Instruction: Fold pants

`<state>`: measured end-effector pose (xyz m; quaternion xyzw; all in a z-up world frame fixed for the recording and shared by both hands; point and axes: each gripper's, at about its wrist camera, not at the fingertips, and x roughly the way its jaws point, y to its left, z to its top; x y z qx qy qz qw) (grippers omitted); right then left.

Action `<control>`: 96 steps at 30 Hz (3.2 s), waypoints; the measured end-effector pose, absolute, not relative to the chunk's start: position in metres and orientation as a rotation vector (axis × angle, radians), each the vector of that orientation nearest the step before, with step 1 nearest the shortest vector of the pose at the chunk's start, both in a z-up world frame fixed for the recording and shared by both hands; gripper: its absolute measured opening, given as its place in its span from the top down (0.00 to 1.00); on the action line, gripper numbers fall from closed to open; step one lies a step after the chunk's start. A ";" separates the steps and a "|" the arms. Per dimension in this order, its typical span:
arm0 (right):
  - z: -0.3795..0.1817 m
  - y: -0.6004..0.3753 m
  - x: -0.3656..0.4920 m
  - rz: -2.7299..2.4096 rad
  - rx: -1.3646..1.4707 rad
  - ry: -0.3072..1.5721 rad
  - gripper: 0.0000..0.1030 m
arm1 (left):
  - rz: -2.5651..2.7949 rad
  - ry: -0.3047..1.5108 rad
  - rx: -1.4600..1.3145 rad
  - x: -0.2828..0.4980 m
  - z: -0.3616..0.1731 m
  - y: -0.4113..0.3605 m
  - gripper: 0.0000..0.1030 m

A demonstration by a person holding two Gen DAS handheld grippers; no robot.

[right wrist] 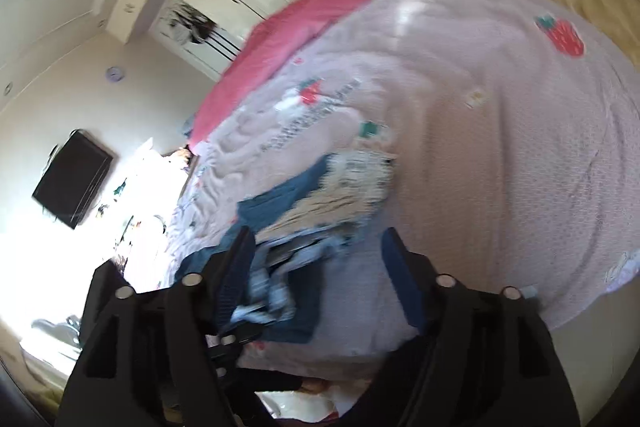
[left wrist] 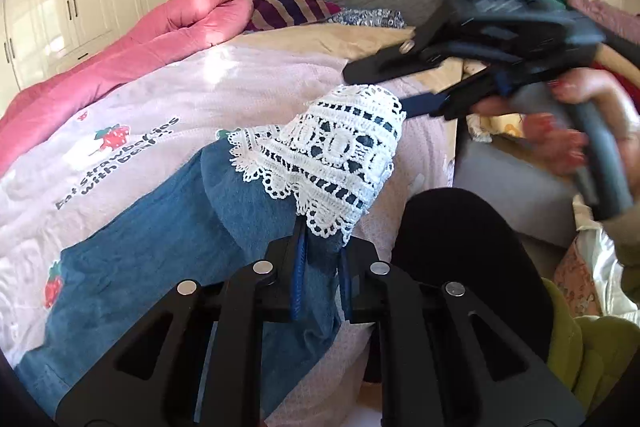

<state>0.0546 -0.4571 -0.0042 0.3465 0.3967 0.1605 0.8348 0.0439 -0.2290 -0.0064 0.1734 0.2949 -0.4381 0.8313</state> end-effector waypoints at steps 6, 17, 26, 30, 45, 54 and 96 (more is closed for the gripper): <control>-0.046 -0.457 0.102 0.396 0.972 0.992 0.23 | -0.942 0.593 0.263 0.048 0.009 -0.210 0.93; -0.053 -0.439 0.151 0.417 1.031 0.994 0.84 | -0.980 0.575 0.242 0.051 0.014 -0.198 0.93; 0.002 -0.417 0.154 0.329 0.753 0.933 0.85 | -1.020 0.606 0.173 0.055 0.007 -0.193 0.93; 0.023 -0.390 0.162 0.321 0.610 0.947 0.85 | -1.019 0.617 0.132 0.056 0.007 -0.186 0.93; 0.028 -0.170 0.215 0.420 0.024 1.173 0.85 | -0.912 0.715 -0.097 0.055 -0.020 -0.098 0.93; 0.023 -0.132 0.219 0.520 0.094 1.243 0.48 | -0.842 0.866 -0.216 0.051 -0.048 -0.048 0.58; -0.025 -0.121 0.024 0.759 -0.390 0.813 0.93 | -0.589 0.980 -0.096 0.231 -0.010 -0.028 0.92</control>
